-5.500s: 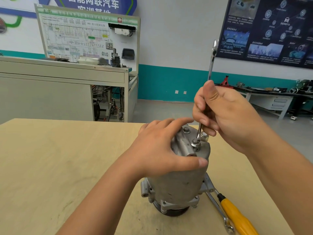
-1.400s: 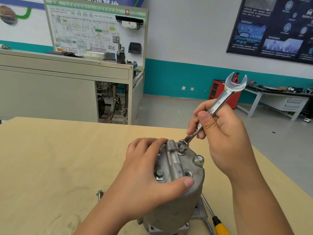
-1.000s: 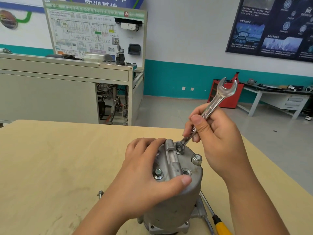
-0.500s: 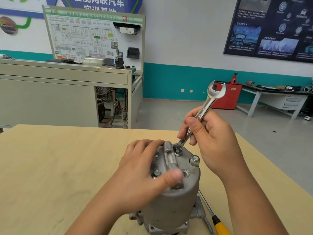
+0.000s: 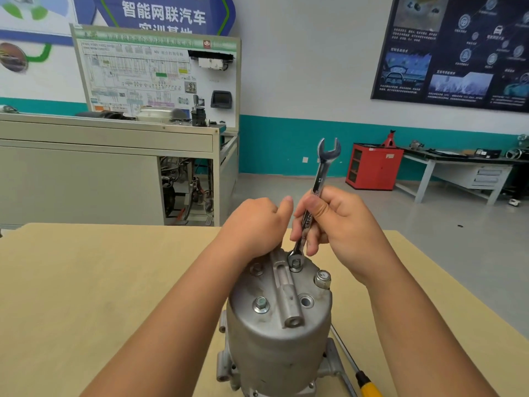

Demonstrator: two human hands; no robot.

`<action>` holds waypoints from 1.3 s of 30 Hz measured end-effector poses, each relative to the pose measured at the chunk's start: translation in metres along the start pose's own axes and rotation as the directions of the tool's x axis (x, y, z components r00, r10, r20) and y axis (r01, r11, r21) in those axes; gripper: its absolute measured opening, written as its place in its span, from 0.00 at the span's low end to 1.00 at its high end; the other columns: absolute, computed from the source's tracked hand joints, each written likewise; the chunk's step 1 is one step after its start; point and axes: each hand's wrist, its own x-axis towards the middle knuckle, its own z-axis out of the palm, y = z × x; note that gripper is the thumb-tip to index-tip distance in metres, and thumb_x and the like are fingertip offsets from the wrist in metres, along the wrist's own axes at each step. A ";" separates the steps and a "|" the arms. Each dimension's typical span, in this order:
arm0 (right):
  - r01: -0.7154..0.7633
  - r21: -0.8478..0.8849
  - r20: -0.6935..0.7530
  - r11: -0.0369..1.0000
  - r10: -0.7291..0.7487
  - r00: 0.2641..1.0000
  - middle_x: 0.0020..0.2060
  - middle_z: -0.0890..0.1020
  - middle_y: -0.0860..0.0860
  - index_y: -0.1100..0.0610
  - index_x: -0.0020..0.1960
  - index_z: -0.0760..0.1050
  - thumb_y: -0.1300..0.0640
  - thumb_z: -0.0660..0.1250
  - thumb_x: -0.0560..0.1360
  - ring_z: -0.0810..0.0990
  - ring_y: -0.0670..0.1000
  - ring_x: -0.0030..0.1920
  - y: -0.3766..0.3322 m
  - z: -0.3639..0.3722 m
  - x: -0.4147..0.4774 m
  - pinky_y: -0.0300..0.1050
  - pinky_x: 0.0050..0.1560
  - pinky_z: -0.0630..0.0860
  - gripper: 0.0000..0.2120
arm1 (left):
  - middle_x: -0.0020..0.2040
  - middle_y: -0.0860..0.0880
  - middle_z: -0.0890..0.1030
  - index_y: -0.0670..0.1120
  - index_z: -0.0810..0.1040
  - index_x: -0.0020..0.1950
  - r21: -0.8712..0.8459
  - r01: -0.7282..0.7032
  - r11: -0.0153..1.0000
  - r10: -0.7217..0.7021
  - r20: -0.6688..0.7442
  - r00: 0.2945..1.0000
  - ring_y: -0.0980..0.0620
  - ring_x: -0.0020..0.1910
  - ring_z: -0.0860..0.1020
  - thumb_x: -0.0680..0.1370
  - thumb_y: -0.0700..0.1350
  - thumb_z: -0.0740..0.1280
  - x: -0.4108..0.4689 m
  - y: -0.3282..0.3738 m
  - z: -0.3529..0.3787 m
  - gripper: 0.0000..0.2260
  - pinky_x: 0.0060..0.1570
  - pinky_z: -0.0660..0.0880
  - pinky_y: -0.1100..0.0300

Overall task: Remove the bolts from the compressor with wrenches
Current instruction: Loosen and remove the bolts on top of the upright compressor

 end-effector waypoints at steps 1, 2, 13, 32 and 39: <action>0.005 0.017 0.007 1.000 -0.005 1.000 0.28 0.81 0.52 0.51 0.38 0.75 0.50 0.57 0.79 0.72 0.47 0.21 0.001 0.000 0.001 0.38 0.27 0.72 0.14 | 0.30 0.47 0.73 0.45 0.71 0.32 -0.003 0.002 1.000 -0.002 -0.003 1.000 0.43 0.40 0.75 0.82 0.55 0.47 0.000 0.001 0.004 0.25 0.39 0.69 0.54; 0.011 0.028 0.016 1.000 -0.011 1.000 0.28 0.80 0.52 0.48 0.37 0.75 0.48 0.57 0.77 0.71 0.47 0.21 0.002 0.001 0.002 0.38 0.26 0.71 0.14 | 0.29 0.49 0.72 0.47 0.72 0.29 -0.049 0.011 0.999 -0.011 -0.006 1.000 0.45 0.37 0.74 0.82 0.56 0.47 -0.002 0.002 0.008 0.27 0.38 0.67 0.56; 0.058 -0.062 0.089 0.996 -0.052 0.995 0.26 0.71 0.45 0.47 0.40 0.70 0.43 0.53 0.77 0.66 0.48 0.31 0.006 0.008 0.003 0.34 0.32 0.66 0.12 | 0.35 0.53 0.82 0.44 0.74 0.39 -0.809 -0.040 0.587 0.286 0.161 0.945 0.59 0.39 0.79 0.75 0.29 0.60 -0.019 -0.014 0.002 0.11 0.44 0.72 0.70; -0.017 -0.226 0.046 0.974 0.028 0.999 0.24 0.78 0.47 0.54 0.43 0.77 0.57 0.57 0.81 0.70 0.47 0.20 -0.005 0.005 0.008 0.36 0.24 0.68 0.12 | 0.42 0.49 0.84 0.41 0.79 0.47 -0.839 0.029 0.543 0.405 0.292 0.866 0.54 0.44 0.82 0.75 0.37 0.65 -0.015 -0.028 -0.001 0.04 0.48 0.75 0.65; 0.071 -0.160 0.080 0.985 -0.059 0.995 0.27 0.77 0.56 0.56 0.43 0.71 0.61 0.60 0.79 0.67 0.45 0.19 -0.007 0.011 0.007 0.34 0.23 0.64 0.06 | 0.38 0.52 0.84 0.49 0.78 0.36 -0.862 0.023 0.507 0.435 0.279 0.856 0.59 0.39 0.81 0.73 0.31 0.64 -0.017 -0.029 -0.006 0.13 0.43 0.75 0.68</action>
